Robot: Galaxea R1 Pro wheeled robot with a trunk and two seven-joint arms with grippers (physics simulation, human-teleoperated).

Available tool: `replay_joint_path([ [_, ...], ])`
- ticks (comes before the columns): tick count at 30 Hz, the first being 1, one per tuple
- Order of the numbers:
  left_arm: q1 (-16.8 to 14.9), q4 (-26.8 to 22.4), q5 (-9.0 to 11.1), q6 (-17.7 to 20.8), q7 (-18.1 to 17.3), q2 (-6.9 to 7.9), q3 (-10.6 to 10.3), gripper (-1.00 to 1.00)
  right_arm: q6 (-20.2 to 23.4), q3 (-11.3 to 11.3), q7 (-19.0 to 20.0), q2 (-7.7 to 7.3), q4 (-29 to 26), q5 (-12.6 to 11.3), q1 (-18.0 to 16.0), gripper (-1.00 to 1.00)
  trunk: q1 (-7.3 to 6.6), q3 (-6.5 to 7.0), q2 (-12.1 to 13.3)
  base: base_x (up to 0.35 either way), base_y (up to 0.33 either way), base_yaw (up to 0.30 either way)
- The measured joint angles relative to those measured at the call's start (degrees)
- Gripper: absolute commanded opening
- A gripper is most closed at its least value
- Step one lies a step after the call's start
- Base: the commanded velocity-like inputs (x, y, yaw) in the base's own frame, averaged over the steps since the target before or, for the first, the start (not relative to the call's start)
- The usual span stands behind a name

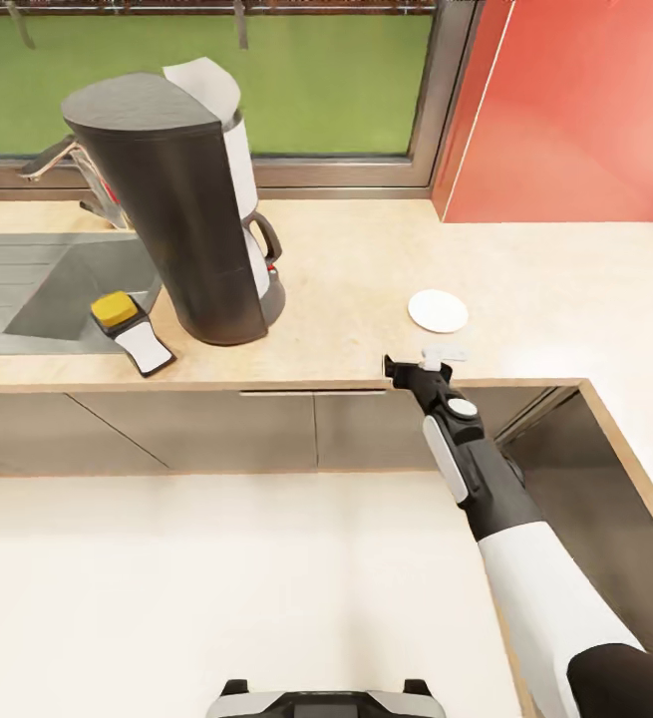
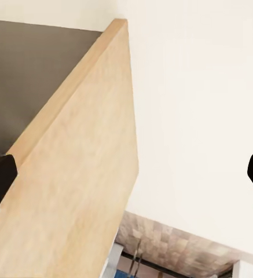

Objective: Set up a coffee station on the kitchen countertop: keep the coffee maker on the countertop, move the bottle of coffee from the kitchen shelf to the counter next to the coffee maker, place a paper coffee filter on top of the coffee maker, put the saucer next to the coffee maker with the coffee cup on the saucer, and place the electric kettle next to the coffee maker.

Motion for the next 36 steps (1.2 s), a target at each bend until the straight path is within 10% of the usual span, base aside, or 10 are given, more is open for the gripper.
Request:
replay_joint_path([
  [15, 0.00, -0.17, 0.11, -0.61, 0.02, 0.07, 0.10, 1.00, -0.20, -0.07, -0.01, -0.09, -7.77, 0.09, 5.23, 1.00, 0.00, 0.75, 0.00, 0.000, 0.001, -0.249],
  [36, -1.09, -18.25, 0.01, -14.01, -0.94, -0.81, 0.45, 1.00, -0.18, 2.25, 0.01, 0.32, -7.14, -0.04, 5.65, 1.00, 0.00, 1.86, 0.01, 0.000, 0.000, -0.260],
])
